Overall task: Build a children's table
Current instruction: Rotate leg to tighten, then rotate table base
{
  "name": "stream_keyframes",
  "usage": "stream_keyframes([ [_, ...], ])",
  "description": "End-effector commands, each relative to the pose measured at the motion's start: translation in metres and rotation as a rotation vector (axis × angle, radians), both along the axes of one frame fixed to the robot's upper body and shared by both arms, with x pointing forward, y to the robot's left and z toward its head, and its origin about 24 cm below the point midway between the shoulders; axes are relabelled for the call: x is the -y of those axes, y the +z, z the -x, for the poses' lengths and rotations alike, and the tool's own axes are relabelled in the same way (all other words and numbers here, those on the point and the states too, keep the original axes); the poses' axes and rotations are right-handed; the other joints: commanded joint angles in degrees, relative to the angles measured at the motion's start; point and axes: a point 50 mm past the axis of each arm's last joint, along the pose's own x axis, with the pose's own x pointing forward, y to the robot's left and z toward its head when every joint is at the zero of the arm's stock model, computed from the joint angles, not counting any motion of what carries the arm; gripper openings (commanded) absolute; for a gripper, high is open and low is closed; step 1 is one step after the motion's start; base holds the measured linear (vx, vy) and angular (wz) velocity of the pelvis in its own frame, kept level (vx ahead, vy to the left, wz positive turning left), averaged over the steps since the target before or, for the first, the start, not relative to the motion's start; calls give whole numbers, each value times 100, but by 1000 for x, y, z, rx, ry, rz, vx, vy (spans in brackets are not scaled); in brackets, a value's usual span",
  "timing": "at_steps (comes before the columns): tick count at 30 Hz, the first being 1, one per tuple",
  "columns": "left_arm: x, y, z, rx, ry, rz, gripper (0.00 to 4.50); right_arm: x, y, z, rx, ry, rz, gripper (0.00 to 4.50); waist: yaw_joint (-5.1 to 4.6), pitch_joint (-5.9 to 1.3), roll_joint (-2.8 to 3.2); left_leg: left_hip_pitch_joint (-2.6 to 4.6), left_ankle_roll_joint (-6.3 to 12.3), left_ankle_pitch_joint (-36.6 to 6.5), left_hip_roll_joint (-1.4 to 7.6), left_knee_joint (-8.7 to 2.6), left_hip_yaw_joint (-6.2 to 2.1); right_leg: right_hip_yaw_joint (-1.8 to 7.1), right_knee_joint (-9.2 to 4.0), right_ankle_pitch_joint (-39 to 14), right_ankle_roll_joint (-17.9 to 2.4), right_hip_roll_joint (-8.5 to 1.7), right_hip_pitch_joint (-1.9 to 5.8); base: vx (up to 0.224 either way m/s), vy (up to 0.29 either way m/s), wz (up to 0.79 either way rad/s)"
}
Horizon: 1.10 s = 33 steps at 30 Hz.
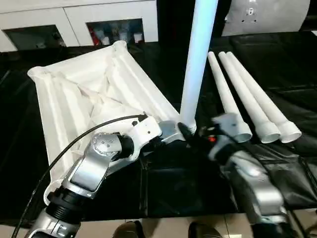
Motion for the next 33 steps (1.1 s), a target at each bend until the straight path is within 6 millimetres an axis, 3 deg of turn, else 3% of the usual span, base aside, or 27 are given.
stream_keyframes([
  [1,7,-7,6,-28,-62,10,0,6,2,3,-8,-25,-6,445,-14,-507,-84,16,308,-633,162,-277,-38,178,-352,-700,-1213,-331,351,0,0,0],
  [5,4,-11,7,-32,-89,-11,0,11,1,14,-23,33,6,445,-4,-547,-58,12,349,-570,153,-252,-37,171,-357,-700,-1147,-322,349,0,0,0],
  [10,-2,-11,2,-12,-49,-27,0,7,0,30,-46,174,34,445,7,-593,-93,-7,450,-532,151,-231,-47,159,-333,-535,-1112,-315,373,0,0,0],
  [13,-1,-7,-3,-24,-6,38,0,7,-1,34,-64,192,46,445,1,-587,-98,-5,419,-729,149,-238,-44,153,-380,-1004,-1056,-325,348,0,0,0],
  [16,3,3,-6,-45,12,145,43,7,1,34,-66,185,44,450,6,-596,-105,9,309,-901,143,-231,-42,151,-419,-1520,-980,-324,322,0,0,0],
  [18,4,8,-7,-46,7,182,57,5,0,35,-76,199,46,450,20,-609,-105,5,301,-892,158,-233,-54,154,-407,-1503,-970,-319,307,0,0,0],
  [20,2,13,-9,-28,23,210,64,-1,-1,40,-122,260,21,450,22,-608,-67,-6,310,-903,161,-232,-71,148,-395,-1433,-998,-320,313,0,0,0],
  [21,-4,17,-12,-12,61,216,89,-5,-2,42,-146,287,25,450,14,-602,-75,-14,307,-940,156,-231,-71,143,-399,-1416,-988,-314,311,0,0,0],
  [23,-7,19,-14,-7,83,216,95,-6,-3,42,-152,287,32,450,0,-600,-88,-18,291,-1020,149,-231,-68,140,-411,-1532,-939,-316,306,0,0,0],
  [24,-15,21,-17,4,124,200,95,-8,-5,42,-166,285,54,450,-7,-589,-28,-22,263,-1069,142,-239,-83,135,-417,-1685,-880,-324,303,0,0,0],
  [25,-16,21,-17,7,133,196,95,-8,-5,42,-168,286,56,450,-33,-585,-66,-21,224,-1153,134,-239,-77,131,-443,-1845,-810,-309,294,0,0,0],
  [26,-36,26,-24,47,252,149,95,-13,-7,40,-181,296,73,450,-37,-587,-63,-17,200,-1187,137,-242,-83,133,-436,-1886,-795,-309,294,0,0,0],
  [28,-58,32,-28,77,375,111,95,-17,-9,37,-195,282,87,450,-90,-577,-41,-26,122,-1242,116,-249,-94,122,-427,-1948,-750,-295,291,0,0,0],
  [29,-76,37,-28,90,460,72,69,-20,-11,35,-220,287,101,450,-126,-563,-21,-19,92,-1307,98,-243,-96,116,-444,-2085,-710,-287,278,0,0,0],
  [30,-76,37,-28,90,460,72,60,-20,-11,35,-220,287,101,450,-141,-570,-28,-7,73,-1300,96,-244,-109,114,-436,-2107,-708,-285,281,0,0,0],
  [31,-97,40,-26,113,543,-7,59,-25,-13,33,-245,310,112,450,-155,-563,-4,34,70,-1365,103,-234,-100,129,-476,-2271,-684,-284,239,0,0,0],
  [33,-122,42,-21,141,626,-129,54,-30,-14,31,-261,341,134,450,-157,-570,18,16,54,-1341,115,-250,-124,128,-433,-2117,-714,-277,253,0,0,0],
])
